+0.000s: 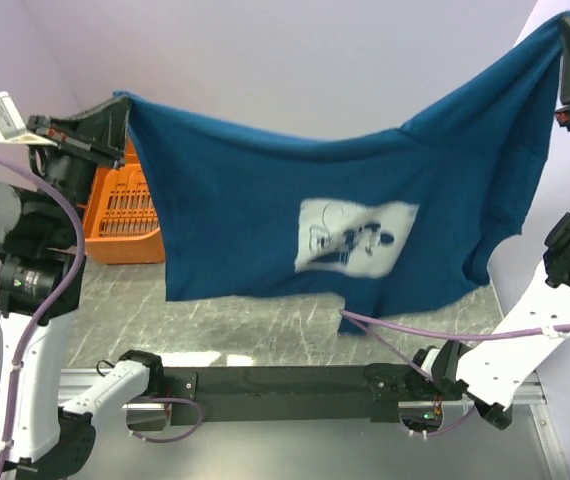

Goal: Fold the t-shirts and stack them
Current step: Flatten the tshirt out

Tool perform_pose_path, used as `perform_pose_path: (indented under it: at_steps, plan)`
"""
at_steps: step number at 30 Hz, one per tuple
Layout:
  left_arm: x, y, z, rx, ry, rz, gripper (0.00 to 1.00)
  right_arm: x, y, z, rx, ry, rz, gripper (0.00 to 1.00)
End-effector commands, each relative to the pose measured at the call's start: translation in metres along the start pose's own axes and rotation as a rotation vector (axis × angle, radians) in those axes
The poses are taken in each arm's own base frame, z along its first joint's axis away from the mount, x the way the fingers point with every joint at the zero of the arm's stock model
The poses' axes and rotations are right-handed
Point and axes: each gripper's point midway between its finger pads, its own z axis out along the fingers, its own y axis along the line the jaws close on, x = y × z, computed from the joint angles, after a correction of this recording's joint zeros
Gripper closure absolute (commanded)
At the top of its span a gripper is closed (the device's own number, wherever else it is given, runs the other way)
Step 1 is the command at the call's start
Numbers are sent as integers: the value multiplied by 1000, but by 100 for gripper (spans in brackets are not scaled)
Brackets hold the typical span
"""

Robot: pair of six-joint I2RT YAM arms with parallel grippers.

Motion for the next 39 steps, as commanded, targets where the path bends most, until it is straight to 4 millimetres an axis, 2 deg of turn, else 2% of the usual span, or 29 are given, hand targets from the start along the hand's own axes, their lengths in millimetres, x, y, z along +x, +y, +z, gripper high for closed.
perform_pose_path:
  at_steps: [1, 2, 3, 5, 6, 7, 8, 11, 12, 13, 14, 16, 17, 19, 20, 21, 22, 23, 24, 25, 26, 27, 29, 30, 31, 32, 33, 35, 39]
  plan:
    - [41, 20, 1, -40, 88, -47, 99, 66, -26, 0, 5, 94, 139, 100]
    - [55, 28, 4, -54, 114, -58, 99, 102, -28, -4, -23, 155, 205, 100]
    - [70, 36, 5, -68, 141, -65, 100, 119, -26, -5, -48, 179, 212, 100]
    - [107, 56, 9, -102, 197, -81, 99, 173, -14, -7, -94, 278, 327, 100]
    - [126, 68, 13, -124, 227, -89, 100, 211, -15, -12, -95, 342, 269, 100]
    - [154, 82, 11, -151, 279, -99, 100, 247, 10, -16, -125, 436, 343, 100]
    - [170, 93, 18, -162, 291, -101, 100, 292, 22, -28, -133, 513, 361, 100]
    - [236, 130, 21, -228, 396, -119, 100, 369, 39, -40, -113, 610, 346, 100]
    - [255, 141, 21, -251, 428, -123, 100, 406, 51, -56, -108, 671, 391, 100]
    - [269, 150, 23, -273, 447, -127, 100, 425, 47, -57, -68, 685, 376, 100]
    - [295, 166, 28, -306, 495, -121, 100, 461, 61, -64, -83, 743, 417, 100]
    - [321, 186, 33, -360, 543, -114, 100, 498, 70, -71, -78, 813, 423, 100]
    - [351, 206, 33, -408, 599, -106, 100, 528, 84, -74, -101, 858, 450, 100]
    - [368, 220, 44, -445, 627, -96, 100, 554, 96, -75, -110, 901, 461, 100]
    - [397, 236, 40, -480, 687, -91, 100, 575, 97, -73, -100, 934, 469, 100]
    - [397, 243, 49, -508, 679, -81, 100, 584, 104, -70, -105, 950, 479, 100]
    - [406, 249, 51, -524, 698, -79, 100, 595, 106, -70, -97, 978, 486, 100]
    - [428, 265, 46, -563, 735, -68, 100, 610, 103, -66, -88, 995, 485, 100]
    - [425, 266, 61, -556, 713, -67, 100, 615, 107, -63, -93, 1002, 489, 100]
    - [437, 272, 55, -579, 756, -65, 100, 629, 110, -67, -88, 1026, 496, 100]
    - [454, 283, 52, -600, 790, -59, 100, 630, 106, -60, -86, 1016, 481, 100]
    - [452, 284, 65, -599, 775, -54, 100, 634, 105, -59, -83, 1018, 478, 100]
    - [469, 296, 63, -629, 803, -52, 100, 643, 105, -55, -80, 1018, 478, 100]
    - [466, 295, 75, -621, 783, -52, 100, 645, 105, -54, -76, 1017, 481, 100]
    - [468, 298, 78, -624, 783, -53, 100, 649, 106, -54, -76, 1019, 486, 100]
    - [477, 304, 76, -639, 798, -55, 100, 649, 105, -52, -73, 1014, 491, 100]
    - [474, 302, 85, -630, 782, -57, 100, 649, 104, -51, -71, 1012, 493, 100]
    - [478, 307, 87, -635, 781, -54, 100, 644, 106, -47, -83, 990, 503, 100]
    - [470, 309, 96, -625, 745, -44, 100, 627, 113, -39, -139, 943, 549, 100]
